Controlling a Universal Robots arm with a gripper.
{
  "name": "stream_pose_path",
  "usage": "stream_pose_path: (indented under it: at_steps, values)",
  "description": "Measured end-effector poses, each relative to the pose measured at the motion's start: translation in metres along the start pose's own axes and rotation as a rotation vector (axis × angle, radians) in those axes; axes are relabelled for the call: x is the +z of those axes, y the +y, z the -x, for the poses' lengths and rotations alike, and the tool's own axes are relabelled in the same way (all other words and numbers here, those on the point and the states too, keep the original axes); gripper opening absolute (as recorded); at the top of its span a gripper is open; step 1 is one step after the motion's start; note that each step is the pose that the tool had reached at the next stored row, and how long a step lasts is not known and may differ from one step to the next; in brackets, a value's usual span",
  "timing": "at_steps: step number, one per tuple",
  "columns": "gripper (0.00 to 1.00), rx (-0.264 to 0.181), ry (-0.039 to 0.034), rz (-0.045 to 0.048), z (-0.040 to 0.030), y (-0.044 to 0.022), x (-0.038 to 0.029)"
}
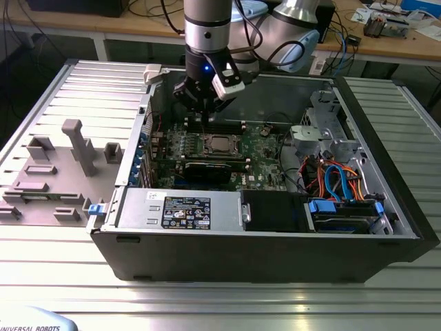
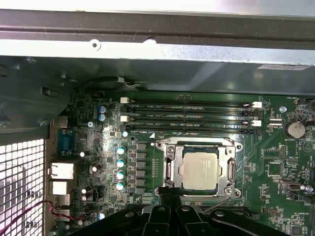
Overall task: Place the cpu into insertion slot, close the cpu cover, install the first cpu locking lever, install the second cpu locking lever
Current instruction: 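Install the first cpu locking lever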
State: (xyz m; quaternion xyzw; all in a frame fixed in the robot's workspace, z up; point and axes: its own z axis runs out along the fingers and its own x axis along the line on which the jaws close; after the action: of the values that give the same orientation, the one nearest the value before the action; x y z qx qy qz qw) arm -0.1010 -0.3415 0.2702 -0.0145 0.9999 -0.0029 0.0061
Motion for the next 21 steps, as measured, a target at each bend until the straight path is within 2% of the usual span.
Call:
stream_pose_path:
  at_steps: [21]
  values:
    - [0.11,0.000,0.0000,0.0000,-0.0059,0.0002,-0.0001]
